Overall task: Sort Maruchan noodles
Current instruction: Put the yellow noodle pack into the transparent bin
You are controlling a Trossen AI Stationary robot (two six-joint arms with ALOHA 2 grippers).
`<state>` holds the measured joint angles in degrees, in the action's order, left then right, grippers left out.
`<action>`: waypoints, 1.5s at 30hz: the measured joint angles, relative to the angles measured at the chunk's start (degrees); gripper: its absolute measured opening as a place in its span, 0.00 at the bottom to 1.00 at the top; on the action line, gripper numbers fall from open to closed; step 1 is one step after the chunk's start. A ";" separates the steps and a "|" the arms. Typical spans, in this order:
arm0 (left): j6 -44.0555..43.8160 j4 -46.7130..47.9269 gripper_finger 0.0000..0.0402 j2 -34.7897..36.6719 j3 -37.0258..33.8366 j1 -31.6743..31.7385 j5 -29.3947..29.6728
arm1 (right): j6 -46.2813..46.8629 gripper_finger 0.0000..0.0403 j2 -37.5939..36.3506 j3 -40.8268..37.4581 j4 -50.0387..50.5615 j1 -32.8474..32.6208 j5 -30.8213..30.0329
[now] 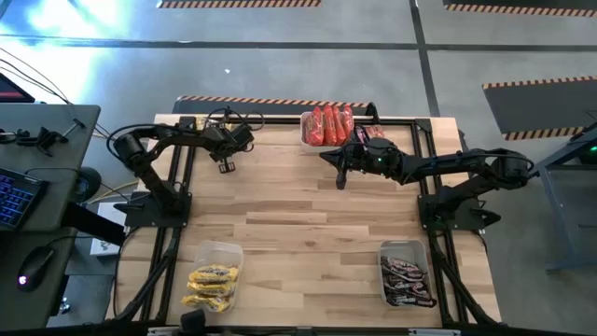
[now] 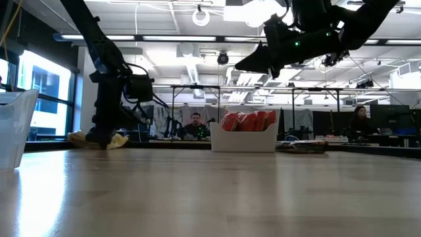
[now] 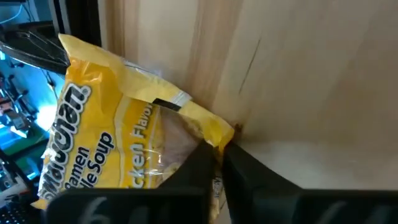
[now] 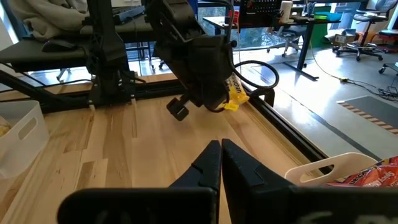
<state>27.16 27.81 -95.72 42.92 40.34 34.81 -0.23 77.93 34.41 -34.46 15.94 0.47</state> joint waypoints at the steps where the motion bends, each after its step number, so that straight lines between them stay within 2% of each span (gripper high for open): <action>1: 0.00 0.13 0.02 0.00 0.00 -0.21 0.02 | 0.00 0.00 0.00 0.00 -0.02 0.00 0.00; 7: -1.51 3.16 0.01 0.88 0.00 -4.76 -2.30 | 0.00 0.00 0.00 0.00 0.00 0.00 0.00; 12: -6.08 5.83 0.00 3.92 0.00 -12.74 -4.31 | -0.09 0.00 0.00 0.00 -0.01 0.00 0.00; 17: -7.98 5.67 0.00 8.90 0.00 -22.59 -11.64 | -0.20 0.00 0.00 0.00 0.07 0.00 0.00; 23: -1.86 2.74 0.00 14.42 0.00 -36.36 -24.89 | -0.22 0.00 0.00 0.00 0.67 0.02 0.00; 26: -0.22 2.17 0.01 15.47 0.00 -42.69 -26.91 | -0.22 0.00 0.00 0.01 0.81 0.02 0.00; 33: -15.40 2.92 0.12 15.59 0.03 -50.48 -21.91 | -0.22 0.00 0.00 0.00 0.79 0.02 0.00; 39: -27.10 9.13 0.27 17.30 3.35 -53.69 -21.56 | -0.22 0.00 0.00 0.02 0.76 0.02 0.00; 45: -43.47 -2.23 0.37 15.52 4.20 -54.29 -21.58 | -0.22 0.00 0.00 0.02 0.56 0.02 0.00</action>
<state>-16.32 25.58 -80.21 47.11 -13.96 13.23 -0.45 77.93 34.44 -33.89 15.97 0.47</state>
